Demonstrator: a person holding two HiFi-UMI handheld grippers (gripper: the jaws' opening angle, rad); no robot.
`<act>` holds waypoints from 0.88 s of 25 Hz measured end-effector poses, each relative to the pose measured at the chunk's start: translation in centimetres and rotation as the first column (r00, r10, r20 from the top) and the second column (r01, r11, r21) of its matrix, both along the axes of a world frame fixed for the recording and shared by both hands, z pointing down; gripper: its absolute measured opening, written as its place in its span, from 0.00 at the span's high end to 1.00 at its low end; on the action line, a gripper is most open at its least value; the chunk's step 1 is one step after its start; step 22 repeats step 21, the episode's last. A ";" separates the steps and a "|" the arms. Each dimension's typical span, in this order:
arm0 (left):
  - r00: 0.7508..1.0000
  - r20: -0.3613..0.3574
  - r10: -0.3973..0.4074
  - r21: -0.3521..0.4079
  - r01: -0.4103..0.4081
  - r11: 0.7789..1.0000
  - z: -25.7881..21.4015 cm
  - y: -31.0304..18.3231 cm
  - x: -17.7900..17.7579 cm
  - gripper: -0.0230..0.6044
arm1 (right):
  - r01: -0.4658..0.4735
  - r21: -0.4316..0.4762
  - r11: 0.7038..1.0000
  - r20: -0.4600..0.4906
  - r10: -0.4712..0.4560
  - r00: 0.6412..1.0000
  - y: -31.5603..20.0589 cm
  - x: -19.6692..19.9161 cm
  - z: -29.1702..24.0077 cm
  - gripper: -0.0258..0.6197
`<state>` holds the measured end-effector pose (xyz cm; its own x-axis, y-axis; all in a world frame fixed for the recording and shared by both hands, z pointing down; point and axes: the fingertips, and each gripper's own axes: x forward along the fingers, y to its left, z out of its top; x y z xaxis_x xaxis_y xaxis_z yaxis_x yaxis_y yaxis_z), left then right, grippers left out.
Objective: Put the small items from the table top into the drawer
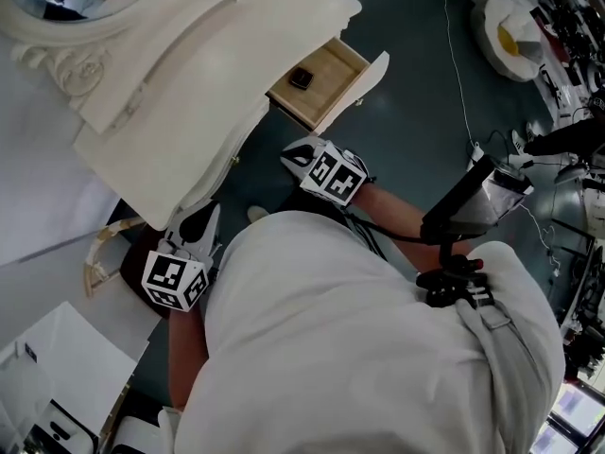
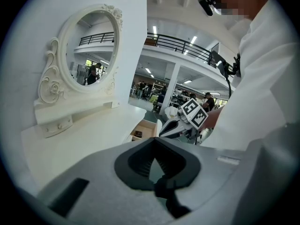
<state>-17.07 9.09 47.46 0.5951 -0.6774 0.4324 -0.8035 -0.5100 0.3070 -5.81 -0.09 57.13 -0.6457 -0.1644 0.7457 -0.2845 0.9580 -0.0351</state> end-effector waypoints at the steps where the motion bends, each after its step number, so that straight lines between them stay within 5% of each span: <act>1: 1.000 0.001 0.001 -0.001 -0.001 1.000 0.0 -0.1 0.1 0.96 | 0.002 0.004 1.000 0.001 -0.002 1.000 -0.1 0.1 0.0 0.96; 22: 1.000 0.012 0.023 -0.025 -0.023 0.999 -0.4 -6.3 3.1 0.96 | -0.028 -0.010 1.000 -0.016 0.028 0.999 -6.7 4.2 1.1 0.96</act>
